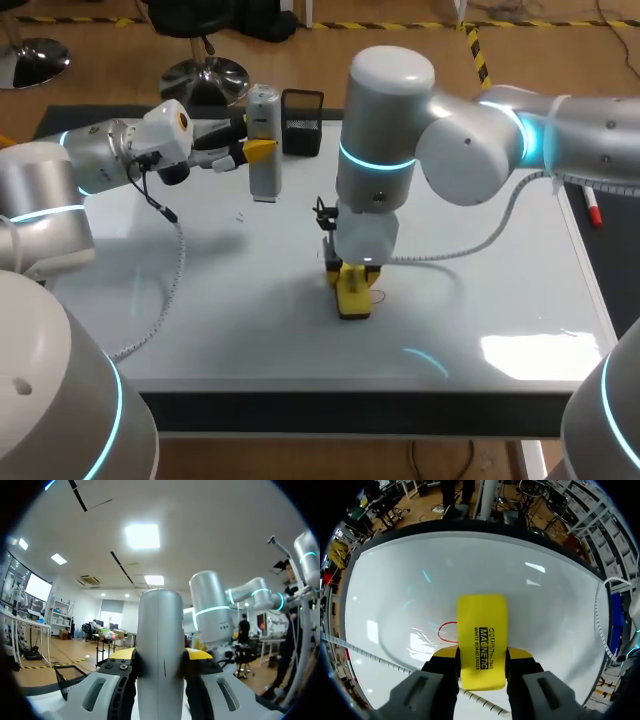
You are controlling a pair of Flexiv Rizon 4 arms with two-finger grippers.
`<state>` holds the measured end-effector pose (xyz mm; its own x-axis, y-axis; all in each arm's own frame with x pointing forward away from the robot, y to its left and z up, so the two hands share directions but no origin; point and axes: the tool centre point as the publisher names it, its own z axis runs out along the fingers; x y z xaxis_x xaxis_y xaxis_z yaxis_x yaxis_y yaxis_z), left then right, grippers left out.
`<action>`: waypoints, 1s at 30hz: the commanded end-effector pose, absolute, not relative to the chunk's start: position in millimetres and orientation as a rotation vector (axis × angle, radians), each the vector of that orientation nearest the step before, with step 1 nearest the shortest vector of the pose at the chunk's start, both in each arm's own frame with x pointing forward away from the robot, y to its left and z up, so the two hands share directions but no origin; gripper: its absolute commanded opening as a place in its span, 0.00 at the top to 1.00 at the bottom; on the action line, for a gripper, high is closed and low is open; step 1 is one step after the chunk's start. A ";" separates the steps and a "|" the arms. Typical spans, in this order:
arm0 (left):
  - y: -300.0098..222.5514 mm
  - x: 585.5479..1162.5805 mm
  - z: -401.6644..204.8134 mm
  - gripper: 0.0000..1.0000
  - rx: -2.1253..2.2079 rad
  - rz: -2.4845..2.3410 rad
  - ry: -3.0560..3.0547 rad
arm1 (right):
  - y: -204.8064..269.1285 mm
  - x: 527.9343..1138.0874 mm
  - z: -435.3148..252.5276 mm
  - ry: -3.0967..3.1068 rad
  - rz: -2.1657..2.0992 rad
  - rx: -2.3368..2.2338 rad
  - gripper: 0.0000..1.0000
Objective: Pick up the inspection probe, press it on each red-marked spot on the whiteboard one by one, put down the probe, pick up the eraser, and wipe off all the red marks.
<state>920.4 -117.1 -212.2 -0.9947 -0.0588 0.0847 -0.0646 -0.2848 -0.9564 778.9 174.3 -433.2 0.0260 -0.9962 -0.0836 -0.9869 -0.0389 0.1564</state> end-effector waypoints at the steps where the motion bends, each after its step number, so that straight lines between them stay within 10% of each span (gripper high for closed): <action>1: -117.6 920.4 -211.8 1.00 0.161 2.513 -1.876 | 165.7 779.9 -452.1 -2.141 -0.259 2.204 1.00; 30: -117.6 920.4 -211.8 1.00 0.161 2.513 -1.876 | 111.4 773.0 -468.5 -2.237 -0.213 2.071 1.00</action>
<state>920.4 -117.1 -212.2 -0.9947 -0.0588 0.0847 -0.0646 -0.2848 -0.9564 778.4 120.8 -434.6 -0.0806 -0.9964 -0.0278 -0.9834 0.0749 0.1655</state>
